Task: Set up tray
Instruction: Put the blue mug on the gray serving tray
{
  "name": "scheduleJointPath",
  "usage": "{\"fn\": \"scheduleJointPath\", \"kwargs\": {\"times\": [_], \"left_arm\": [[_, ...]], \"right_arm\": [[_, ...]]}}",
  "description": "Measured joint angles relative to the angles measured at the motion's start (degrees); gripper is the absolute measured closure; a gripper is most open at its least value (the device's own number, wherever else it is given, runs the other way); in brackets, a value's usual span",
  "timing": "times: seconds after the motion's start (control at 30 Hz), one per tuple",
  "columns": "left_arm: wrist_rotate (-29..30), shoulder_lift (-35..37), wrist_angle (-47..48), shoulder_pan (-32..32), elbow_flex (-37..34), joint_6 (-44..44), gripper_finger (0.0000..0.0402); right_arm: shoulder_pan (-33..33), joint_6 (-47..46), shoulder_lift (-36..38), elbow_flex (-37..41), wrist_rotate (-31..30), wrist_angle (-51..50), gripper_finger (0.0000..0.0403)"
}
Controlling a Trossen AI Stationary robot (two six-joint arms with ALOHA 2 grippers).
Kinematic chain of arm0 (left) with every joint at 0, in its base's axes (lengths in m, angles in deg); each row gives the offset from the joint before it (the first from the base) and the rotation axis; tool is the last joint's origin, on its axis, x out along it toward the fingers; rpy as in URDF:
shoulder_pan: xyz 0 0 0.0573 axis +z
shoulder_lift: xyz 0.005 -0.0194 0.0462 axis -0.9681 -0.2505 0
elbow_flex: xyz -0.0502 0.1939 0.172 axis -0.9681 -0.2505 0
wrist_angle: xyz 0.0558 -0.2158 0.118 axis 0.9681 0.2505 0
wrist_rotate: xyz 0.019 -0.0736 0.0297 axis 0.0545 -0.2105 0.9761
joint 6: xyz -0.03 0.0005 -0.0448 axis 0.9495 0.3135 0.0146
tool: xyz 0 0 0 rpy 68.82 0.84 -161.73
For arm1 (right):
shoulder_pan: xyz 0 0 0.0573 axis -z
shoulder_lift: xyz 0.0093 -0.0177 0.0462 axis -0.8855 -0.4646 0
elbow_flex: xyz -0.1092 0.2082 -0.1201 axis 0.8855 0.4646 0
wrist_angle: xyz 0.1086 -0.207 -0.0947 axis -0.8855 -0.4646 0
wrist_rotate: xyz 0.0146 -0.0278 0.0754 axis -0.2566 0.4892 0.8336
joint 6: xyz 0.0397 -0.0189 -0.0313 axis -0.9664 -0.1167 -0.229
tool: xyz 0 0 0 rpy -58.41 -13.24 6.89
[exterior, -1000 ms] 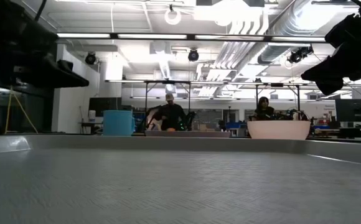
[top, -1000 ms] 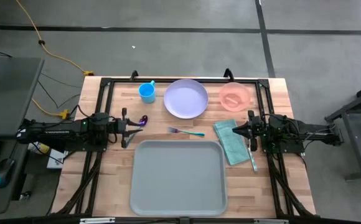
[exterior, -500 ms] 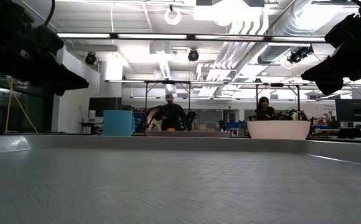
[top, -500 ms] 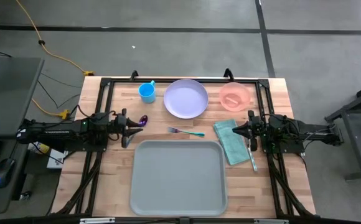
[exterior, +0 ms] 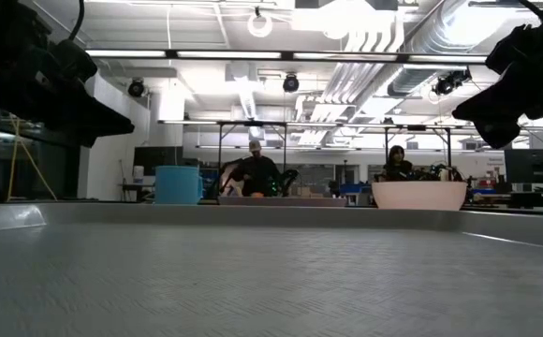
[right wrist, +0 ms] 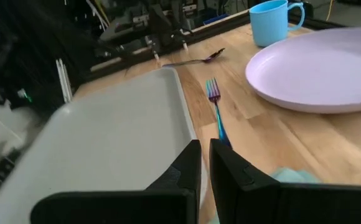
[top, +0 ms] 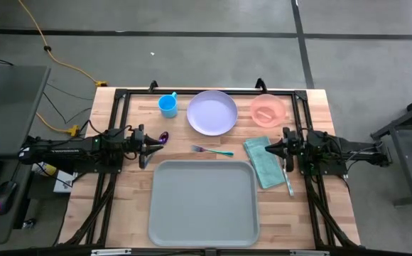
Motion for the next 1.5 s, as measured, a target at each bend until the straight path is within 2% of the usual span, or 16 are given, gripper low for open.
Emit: {"fn": "scheduleJointPath", "kwargs": {"times": [0.37, 0.7, 0.87, 0.93, 1.0, 1.1, 1.2, 1.3, 1.33, 1.4, 1.5], "left_arm": [[0.04, 0.00, -0.04, -0.01, 0.00, -0.15, 0.0284], [0.24, 0.00, -0.04, 0.01, 0.02, -0.15, 0.0284], [0.54, 0.00, -0.89, 0.01, 0.19, -0.19, 0.0284], [1.42, -0.42, -0.33, 0.01, 1.12, -2.71, 0.0284], [4.87, -1.27, -0.01, 0.01, 3.03, -7.66, 0.0284], [17.17, -2.87, 1.93, 0.06, 6.96, -13.52, 0.0284], [30.62, -5.35, 4.74, 0.07, 11.33, -13.62, 0.0284], [40.01, -8.75, 6.45, 0.38, 15.44, -11.47, 0.0284], [41.88, -10.09, 7.13, 1.02, 16.98, -10.77, 0.0284], [42.06, -13.23, 8.03, 3.51, 20.82, -10.71, 0.0284], [36.46, -19.31, 11.75, 9.25, 29.04, -10.98, 0.0284]], "right_arm": [[0.00, -21.00, -0.01, 0.01, 0.00, 2.11, 0.0391], [0.02, -16.45, -0.04, -0.01, -5.77, 4.38, 0.0391], [0.07, -14.41, -0.04, -0.22, -6.40, 7.25, 0.0391], [0.07, -13.33, -0.04, -0.25, -7.25, 7.23, 0.0391], [0.07, -11.90, -0.04, -0.25, -8.28, 6.61, 0.0391], [0.07, -11.59, -0.04, -0.27, -10.87, 6.57, 0.0391], [0.07, -11.54, -0.04, -0.27, -12.20, 6.54, 0.0391], [0.07, -11.54, -0.04, -0.27, -12.72, 6.23, 0.0391], [0.07, -11.54, -0.04, -0.26, -12.74, 5.98, 0.0391], [0.07, -11.99, -0.04, -0.27, -12.71, 5.40, 0.0391], [0.07, -12.77, -0.04, -0.26, -12.29, 3.89, 0.0391]]}}
